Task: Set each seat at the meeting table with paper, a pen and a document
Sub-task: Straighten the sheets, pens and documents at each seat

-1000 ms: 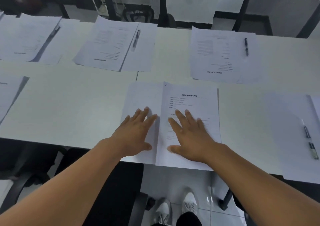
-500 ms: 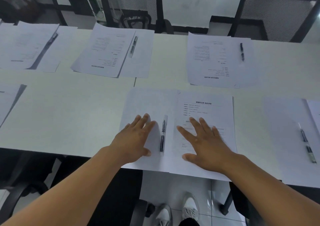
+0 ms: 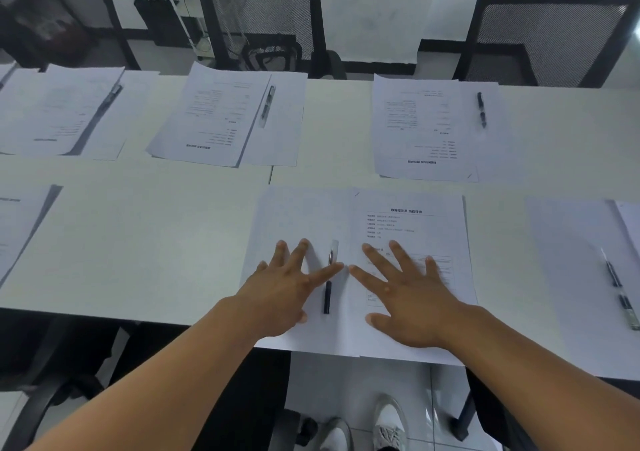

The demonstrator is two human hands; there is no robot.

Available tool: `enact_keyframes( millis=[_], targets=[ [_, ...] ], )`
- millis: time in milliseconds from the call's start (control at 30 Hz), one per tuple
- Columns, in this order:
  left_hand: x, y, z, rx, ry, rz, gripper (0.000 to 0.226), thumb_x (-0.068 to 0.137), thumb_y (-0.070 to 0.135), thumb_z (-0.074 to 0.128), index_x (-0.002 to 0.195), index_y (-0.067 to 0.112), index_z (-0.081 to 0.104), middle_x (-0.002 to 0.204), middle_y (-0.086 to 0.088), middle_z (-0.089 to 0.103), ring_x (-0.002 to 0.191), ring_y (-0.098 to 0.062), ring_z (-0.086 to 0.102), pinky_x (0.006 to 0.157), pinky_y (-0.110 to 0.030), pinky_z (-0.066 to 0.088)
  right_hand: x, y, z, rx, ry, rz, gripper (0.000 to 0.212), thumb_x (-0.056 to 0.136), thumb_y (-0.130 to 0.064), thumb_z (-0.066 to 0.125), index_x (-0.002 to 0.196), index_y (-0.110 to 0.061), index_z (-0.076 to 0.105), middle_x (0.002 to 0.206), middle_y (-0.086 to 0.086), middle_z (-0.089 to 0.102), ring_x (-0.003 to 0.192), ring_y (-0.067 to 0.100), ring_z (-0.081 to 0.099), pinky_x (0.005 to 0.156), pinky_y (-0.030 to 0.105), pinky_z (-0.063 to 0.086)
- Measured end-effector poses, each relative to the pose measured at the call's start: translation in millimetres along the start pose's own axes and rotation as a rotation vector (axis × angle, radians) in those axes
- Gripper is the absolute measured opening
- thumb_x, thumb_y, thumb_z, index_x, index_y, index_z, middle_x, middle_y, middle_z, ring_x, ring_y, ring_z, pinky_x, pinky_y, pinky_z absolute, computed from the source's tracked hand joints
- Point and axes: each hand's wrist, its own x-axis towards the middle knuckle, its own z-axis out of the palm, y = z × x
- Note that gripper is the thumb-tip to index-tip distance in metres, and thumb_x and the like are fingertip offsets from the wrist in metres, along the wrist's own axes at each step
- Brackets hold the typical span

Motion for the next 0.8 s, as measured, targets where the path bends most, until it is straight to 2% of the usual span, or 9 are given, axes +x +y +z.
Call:
enact_keyframes(
  millis=[100,400,633,733,800],
  targets=[
    [1.4,1.8,-0.5,0.032,0.001,-0.002,0.106,0.104,0.033,0.072,0.166,0.056,-0.011,0.178,-0.008,-0.023,0.164,-0.049,-0.016,0.129,-0.065,0.029,1.3,-3.7,0.4,0.002,-0.005,-0.01,0.086,0.106,-0.067,0.039,0.163,-0.051,-0.023,0.169,-0.013,-0.044,0.159,0.031,-0.037,0.125,0.076,-0.004],
    [8.0,8.0,0.8,0.001,0.022,-0.006,0.108,0.101,0.031,0.077,0.17,0.047,-0.005,0.18,-0.004,-0.018,0.166,-0.043,-0.015,0.129,-0.063,0.027,0.5,-6.3,5.9,-0.011,0.022,0.001,0.087,0.105,-0.07,0.037,0.163,-0.051,-0.025,0.169,-0.011,-0.043,0.16,0.033,-0.035,0.125,0.076,-0.004],
    [0.1,4.7,-4.9,0.001,0.022,-0.004,0.104,0.102,0.034,0.075,0.171,0.048,-0.002,0.181,0.005,-0.018,0.168,-0.032,-0.014,0.12,-0.048,0.046,-0.6,-6.8,5.4,0.0,0.02,0.006,0.086,0.105,-0.069,0.039,0.164,-0.05,-0.022,0.171,-0.011,-0.041,0.16,0.033,-0.035,0.125,0.076,-0.004],
    [1.3,6.3,-3.6,0.011,0.012,-0.003,0.105,0.102,0.041,0.074,0.171,0.047,-0.004,0.181,0.003,-0.02,0.168,-0.034,-0.015,0.124,-0.05,0.042,0.4,-7.7,5.4,0.01,0.023,0.009,0.087,0.105,-0.068,0.04,0.165,-0.049,-0.02,0.171,-0.011,-0.04,0.16,0.033,-0.034,0.124,0.077,-0.004],
    [3.6,8.8,-1.5,-0.001,0.013,-0.007,0.102,0.101,0.054,0.071,0.171,0.048,-0.003,0.181,0.002,-0.02,0.167,-0.037,-0.015,0.128,-0.055,0.035,1.2,-7.5,6.6,0.013,0.029,0.008,0.088,0.105,-0.069,0.04,0.165,-0.05,-0.021,0.171,-0.011,-0.041,0.16,0.033,-0.034,0.124,0.077,-0.004]
  ],
)
